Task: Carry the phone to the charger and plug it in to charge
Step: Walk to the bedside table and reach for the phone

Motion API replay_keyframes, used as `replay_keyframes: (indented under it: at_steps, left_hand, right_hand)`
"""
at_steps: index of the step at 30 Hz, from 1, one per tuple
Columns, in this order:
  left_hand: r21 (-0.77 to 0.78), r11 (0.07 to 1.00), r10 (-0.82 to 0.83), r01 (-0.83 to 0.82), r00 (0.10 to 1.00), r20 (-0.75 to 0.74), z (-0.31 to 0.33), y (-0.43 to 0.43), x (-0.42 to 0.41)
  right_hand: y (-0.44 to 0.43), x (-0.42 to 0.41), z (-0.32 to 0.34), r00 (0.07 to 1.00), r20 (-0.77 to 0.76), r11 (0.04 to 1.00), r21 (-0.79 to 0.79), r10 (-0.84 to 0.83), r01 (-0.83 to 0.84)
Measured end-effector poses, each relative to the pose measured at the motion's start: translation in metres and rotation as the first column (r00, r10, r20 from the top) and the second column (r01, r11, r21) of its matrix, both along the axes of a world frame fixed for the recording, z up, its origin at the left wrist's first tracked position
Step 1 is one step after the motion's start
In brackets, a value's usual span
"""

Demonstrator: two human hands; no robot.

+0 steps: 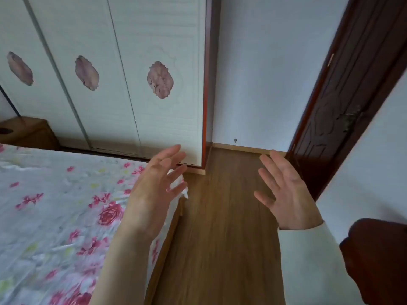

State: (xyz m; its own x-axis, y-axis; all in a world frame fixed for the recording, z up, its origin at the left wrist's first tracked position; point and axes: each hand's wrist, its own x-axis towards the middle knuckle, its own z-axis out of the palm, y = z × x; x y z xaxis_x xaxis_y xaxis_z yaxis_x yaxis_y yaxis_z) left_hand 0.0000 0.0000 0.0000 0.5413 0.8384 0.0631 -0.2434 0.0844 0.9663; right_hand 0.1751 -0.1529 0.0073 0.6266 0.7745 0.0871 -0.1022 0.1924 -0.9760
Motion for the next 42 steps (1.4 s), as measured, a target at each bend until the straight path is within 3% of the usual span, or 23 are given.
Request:
replay_keyframes:
  at_steps: [14,31,42]
  left_hand:
    - [0.016,0.998,-0.062,0.063,0.996,-0.063,0.012,0.176,0.152]
    - [-0.008,0.992,0.129,-0.128,0.991,0.030,0.019,0.356,0.362]
    - [-0.049,0.987,0.157,-0.155,0.986,0.048,-0.009,0.547,0.450]
  right_hand:
    - [0.181,0.155,0.010,1.000,-0.009,1.000,-0.001,0.028,-0.028]
    - [0.390,0.381,0.027,0.977,0.023,0.977,-0.020,0.211,-0.211]
    - [0.580,0.470,0.006,0.972,0.011,0.972,-0.042,0.233,-0.232]
